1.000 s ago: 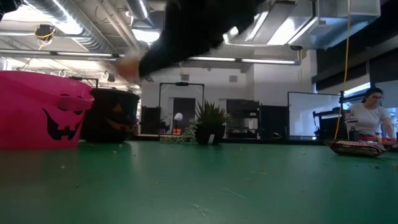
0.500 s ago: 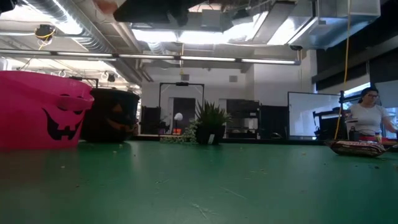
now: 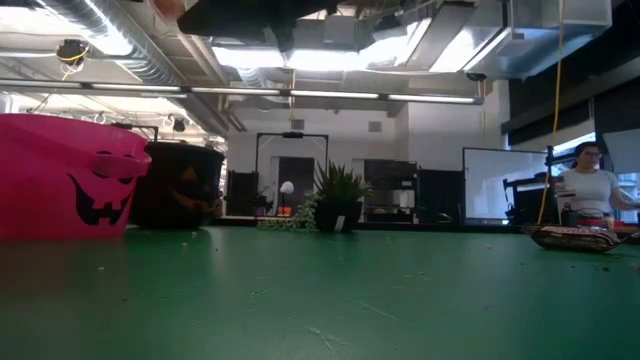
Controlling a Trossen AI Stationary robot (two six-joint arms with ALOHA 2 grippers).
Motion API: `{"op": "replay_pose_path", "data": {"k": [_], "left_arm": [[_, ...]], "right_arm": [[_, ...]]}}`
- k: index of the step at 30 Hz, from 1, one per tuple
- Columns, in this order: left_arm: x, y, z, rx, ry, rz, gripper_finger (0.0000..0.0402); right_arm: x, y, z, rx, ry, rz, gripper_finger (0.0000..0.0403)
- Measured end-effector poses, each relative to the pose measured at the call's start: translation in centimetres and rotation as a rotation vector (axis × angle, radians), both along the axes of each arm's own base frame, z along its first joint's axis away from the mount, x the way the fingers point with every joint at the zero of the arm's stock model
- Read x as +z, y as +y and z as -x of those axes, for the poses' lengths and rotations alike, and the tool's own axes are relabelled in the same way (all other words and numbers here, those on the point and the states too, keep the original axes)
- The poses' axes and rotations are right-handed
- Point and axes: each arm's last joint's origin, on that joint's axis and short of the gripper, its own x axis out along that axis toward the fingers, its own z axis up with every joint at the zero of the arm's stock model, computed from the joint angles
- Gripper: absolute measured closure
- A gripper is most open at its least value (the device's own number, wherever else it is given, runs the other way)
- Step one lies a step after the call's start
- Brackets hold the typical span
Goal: Sort candy
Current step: Put the orange gummy into the pink bucket
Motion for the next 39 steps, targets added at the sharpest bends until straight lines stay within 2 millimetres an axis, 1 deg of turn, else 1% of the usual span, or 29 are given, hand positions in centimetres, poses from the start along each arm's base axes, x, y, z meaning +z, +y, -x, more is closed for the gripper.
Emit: {"op": "replay_pose_path", "data": {"k": [3,11,17,22,24,26,31,32,39], "left_arm": [[-0.6,-0.4,-0.7,-0.028,0.044,-0.075,0.0266],[-2.3,-2.5,-2.4,-0.164,0.168,-0.373,0.0266],[-3.3,-3.1,-3.1,-0.127,0.187,-0.572,0.0266],[-4.5,-3.0,-4.3,-0.136,0.281,-0.709,0.027],[-5.0,-2.9,-4.6,-0.126,0.302,-0.729,0.028],[-5.2,-2.8,-4.8,-0.123,0.312,-0.736,0.0301],[-5.3,-3.0,-4.7,-0.13,0.309,-0.74,0.0382],[-5.3,-3.1,-4.6,-0.132,0.307,-0.742,0.0391],[-5.1,-3.5,-4.0,-0.132,0.284,-0.756,0.0401]], "right_arm": [[0.0,0.0,0.0,0.006,0.001,-0.002,0.0403],[0.0,0.2,0.0,0.052,0.005,-0.032,0.0403],[-0.1,0.2,0.0,0.055,0.015,-0.05,0.0403],[-0.1,0.2,0.0,0.059,0.016,-0.067,0.0403],[-0.2,0.2,0.0,0.064,0.018,-0.073,0.0403],[-0.2,0.2,0.0,0.066,0.024,-0.073,0.0403],[-0.3,0.2,0.1,0.069,0.036,-0.072,0.0403],[-0.4,0.2,0.1,0.069,0.038,-0.074,0.0403],[-0.3,0.2,0.1,0.067,0.037,-0.077,0.0401]]}}
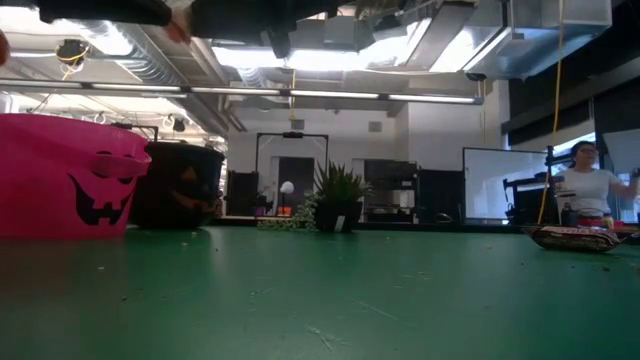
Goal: Sort candy
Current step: Put the orange gummy into the pink bucket
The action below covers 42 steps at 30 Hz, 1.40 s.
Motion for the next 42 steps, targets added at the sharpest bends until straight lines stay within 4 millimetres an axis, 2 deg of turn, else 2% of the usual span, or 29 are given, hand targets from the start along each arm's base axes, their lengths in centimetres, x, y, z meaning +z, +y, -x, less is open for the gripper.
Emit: {"op": "replay_pose_path", "data": {"k": [5,12,16,19,23,27,31,38,42], "left_arm": [[1.4,-0.6,0.6,-0.025,-0.036,0.032,0.0401],[4.0,-1.0,1.5,-0.043,-0.095,0.041,0.0401],[5.3,-0.3,2.5,-0.042,-0.127,0.078,0.0401],[6.3,1.1,3.6,-0.023,-0.15,0.126,0.0401],[7.3,4.0,5.6,0.019,-0.156,0.222,0.0401],[8.0,7.5,7.7,0.13,-0.143,0.456,0.0401],[8.2,10.1,9.5,0.289,-0.125,0.665,0.0402],[8.7,11.9,11.1,0.442,-0.149,0.916,0.0397],[8.7,12.1,11.4,0.478,-0.106,0.983,0.0358]], "right_arm": [[0.5,0.0,0.3,0.008,0.008,0.007,0.037],[2.5,0.2,1.8,-0.016,0.045,0.03,0.0241],[3.6,0.6,3.1,-0.086,0.075,0.077,0.0176],[4.1,1.0,4.0,-0.123,0.115,0.114,0.0151],[4.1,1.5,4.8,-0.128,0.167,0.132,0.015],[3.6,1.8,5.2,-0.141,0.216,0.115,0.0163],[3.0,1.7,5.6,-0.16,0.291,0.103,0.017],[2.4,1.5,6.1,-0.163,0.362,0.121,0.0171],[2.2,1.5,6.5,-0.151,0.412,0.11,0.0171]]}}
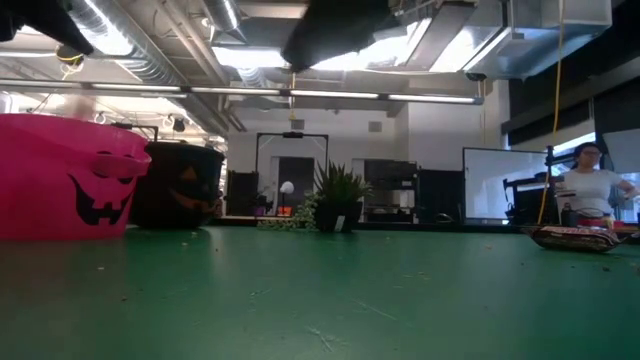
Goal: Sort candy
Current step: Put the orange gummy into the pink bucket, then put the brown chocolate into the black bucket
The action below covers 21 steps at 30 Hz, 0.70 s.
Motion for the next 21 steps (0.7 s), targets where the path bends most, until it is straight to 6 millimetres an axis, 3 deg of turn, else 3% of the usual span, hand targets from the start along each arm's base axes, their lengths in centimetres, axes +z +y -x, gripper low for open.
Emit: {"op": "replay_pose_path", "data": {"k": [6,10,16,21], "left_arm": [[0.0,0.0,0.0,0.005,0.009,0.016,0.0268],[0.1,0.0,-0.1,0.012,-0.043,-0.017,0.0232],[0.6,-0.4,-0.8,0.006,-0.203,-0.074,0.0229],[1.0,-1.2,-1.4,-0.044,-0.264,-0.094,0.0242]], "right_arm": [[0.5,-0.1,2.3,-0.035,0.142,-0.036,0.0171],[1.5,-0.5,4.7,-0.094,0.26,-0.114,0.0171],[2.4,-0.4,8.6,-0.228,0.487,-0.24,0.0171],[1.0,0.9,11.0,-0.306,0.63,-0.16,0.0171]]}}
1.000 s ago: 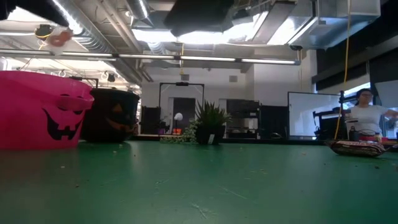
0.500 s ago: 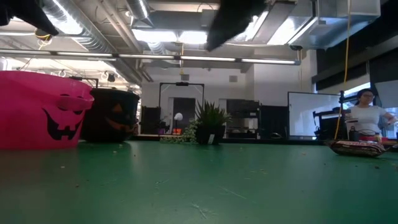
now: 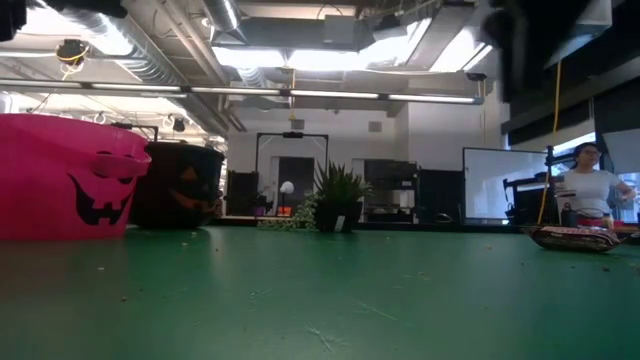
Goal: Sort candy
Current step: Put the brown chocolate into the black bucket
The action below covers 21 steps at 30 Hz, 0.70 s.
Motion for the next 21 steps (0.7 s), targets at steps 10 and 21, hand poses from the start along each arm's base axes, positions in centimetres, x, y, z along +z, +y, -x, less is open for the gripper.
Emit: {"op": "replay_pose_path", "data": {"k": [10,21], "left_arm": [[0.5,-1.0,-0.3,-0.092,-0.021,-0.048,0.027],[0.5,-1.1,-0.3,-0.094,-0.021,-0.044,0.0278]], "right_arm": [[-4.6,-1.1,3.8,-0.145,0.081,0.109,0.0171],[-8.5,-8.2,7.9,-0.473,-0.056,-0.013,0.0171]]}}
